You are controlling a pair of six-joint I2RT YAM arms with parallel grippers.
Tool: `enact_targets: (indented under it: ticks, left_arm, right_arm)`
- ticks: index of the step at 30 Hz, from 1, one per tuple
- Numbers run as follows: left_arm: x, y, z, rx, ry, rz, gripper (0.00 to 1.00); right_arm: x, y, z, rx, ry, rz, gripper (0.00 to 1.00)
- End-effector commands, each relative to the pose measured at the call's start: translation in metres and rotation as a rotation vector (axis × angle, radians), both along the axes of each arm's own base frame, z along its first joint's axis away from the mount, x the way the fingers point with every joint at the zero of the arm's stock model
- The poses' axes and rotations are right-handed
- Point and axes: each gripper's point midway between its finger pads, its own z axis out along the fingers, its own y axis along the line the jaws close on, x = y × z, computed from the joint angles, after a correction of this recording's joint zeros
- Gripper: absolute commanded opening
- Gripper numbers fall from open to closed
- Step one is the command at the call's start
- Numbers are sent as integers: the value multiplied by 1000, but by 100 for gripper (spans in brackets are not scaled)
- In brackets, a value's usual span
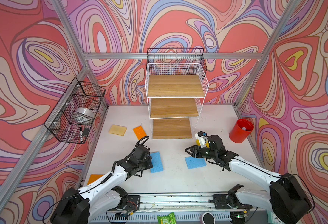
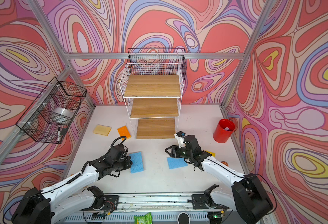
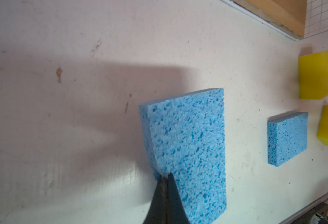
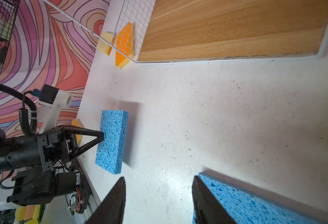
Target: Place and organize the cleaning sponges onto the shelf
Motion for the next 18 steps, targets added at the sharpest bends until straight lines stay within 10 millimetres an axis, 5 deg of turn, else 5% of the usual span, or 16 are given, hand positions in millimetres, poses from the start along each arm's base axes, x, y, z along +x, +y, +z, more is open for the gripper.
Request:
enact_targets:
  ticks: [1, 18]
  left_arm:
    - [23, -25, 23, -69, -68, -48, 1]
    - [68, -67, 48, -143, -129, -117, 0]
  right_arm:
    - [5, 14, 10, 35, -22, 31, 51]
    - [14, 82, 10, 120, -1, 158, 49]
